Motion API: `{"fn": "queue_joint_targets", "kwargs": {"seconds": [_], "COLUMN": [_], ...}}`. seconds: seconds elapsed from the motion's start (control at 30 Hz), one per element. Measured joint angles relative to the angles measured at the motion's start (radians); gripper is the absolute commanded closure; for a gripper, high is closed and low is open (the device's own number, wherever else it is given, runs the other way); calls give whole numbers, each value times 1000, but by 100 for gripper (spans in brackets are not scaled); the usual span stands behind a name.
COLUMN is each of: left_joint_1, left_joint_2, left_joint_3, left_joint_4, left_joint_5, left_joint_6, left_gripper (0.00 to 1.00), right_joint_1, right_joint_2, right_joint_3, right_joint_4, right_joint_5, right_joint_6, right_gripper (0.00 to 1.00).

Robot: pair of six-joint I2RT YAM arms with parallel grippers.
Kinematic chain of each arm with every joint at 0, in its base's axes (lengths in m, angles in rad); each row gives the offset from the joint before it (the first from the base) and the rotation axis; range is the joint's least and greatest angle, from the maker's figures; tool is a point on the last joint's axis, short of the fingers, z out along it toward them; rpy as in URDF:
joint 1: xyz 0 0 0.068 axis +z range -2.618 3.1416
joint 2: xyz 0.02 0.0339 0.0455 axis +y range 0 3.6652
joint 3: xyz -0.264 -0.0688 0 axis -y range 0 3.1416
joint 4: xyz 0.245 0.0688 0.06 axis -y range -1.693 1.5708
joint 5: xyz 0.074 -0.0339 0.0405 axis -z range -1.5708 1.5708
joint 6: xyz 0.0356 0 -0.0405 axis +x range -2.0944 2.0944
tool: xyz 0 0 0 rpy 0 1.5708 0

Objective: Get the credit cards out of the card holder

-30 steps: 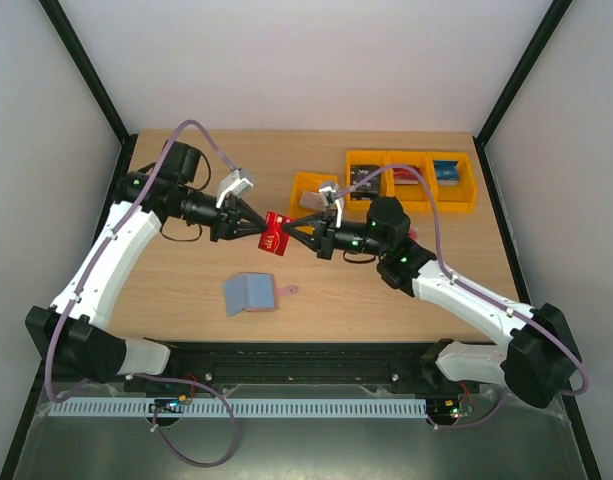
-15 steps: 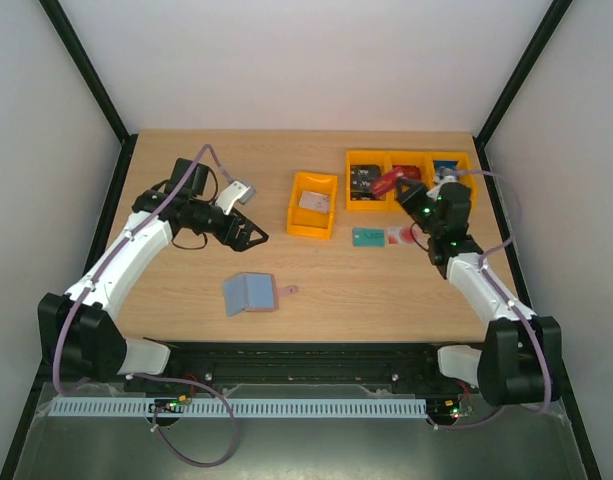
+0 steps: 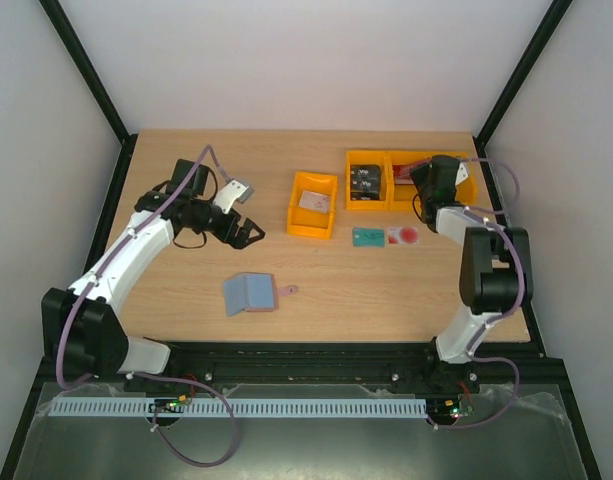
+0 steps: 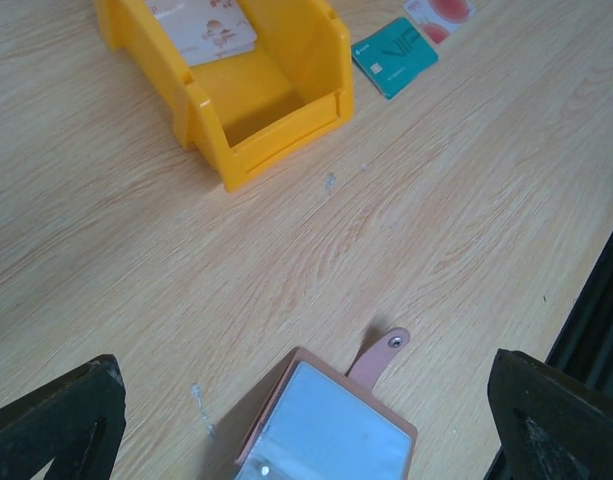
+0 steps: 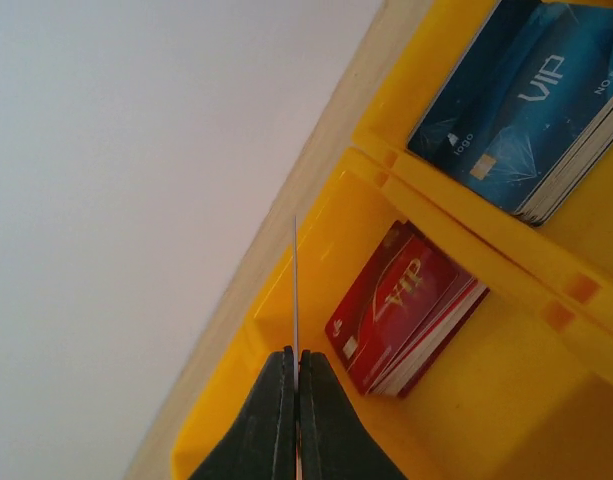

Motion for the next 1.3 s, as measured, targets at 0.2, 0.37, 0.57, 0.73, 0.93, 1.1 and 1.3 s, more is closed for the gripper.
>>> {"fn": "queue_joint_targets", "kwargs": {"seconds": [0.2, 0.37, 0.57, 0.73, 0.93, 1.1, 1.3], "left_joint_1": [0, 0, 0, 0, 0, 0, 30], "left_joint_2": [44, 70, 91, 93, 94, 93, 34], "left_joint_3": [0, 1, 1, 3, 3, -2, -182], "left_joint_4": [-2, -9, -16, -18, -23, -11, 126], "left_joint_5": [-4, -5, -5, -5, -3, 6, 56], "left_joint_6": [11, 19, 28, 31, 31, 20, -148], "left_gripper": [1, 1, 1, 1, 1, 1, 1], "right_joint_1": [-6, -8, -8, -9, -8, -9, 1], "right_joint_2": [195, 301, 359, 391, 369, 283, 113], "right_joint_3": [109, 177, 248, 296, 290, 290, 280], "right_joint_4": [35, 40, 49, 49, 39, -33, -120], "right_joint_5": [16, 6, -13, -35, -53, -40, -21], "right_joint_6": [49, 80, 96, 120, 106, 50, -58], "right_gripper": [98, 98, 77, 41, 30, 24, 23]}}
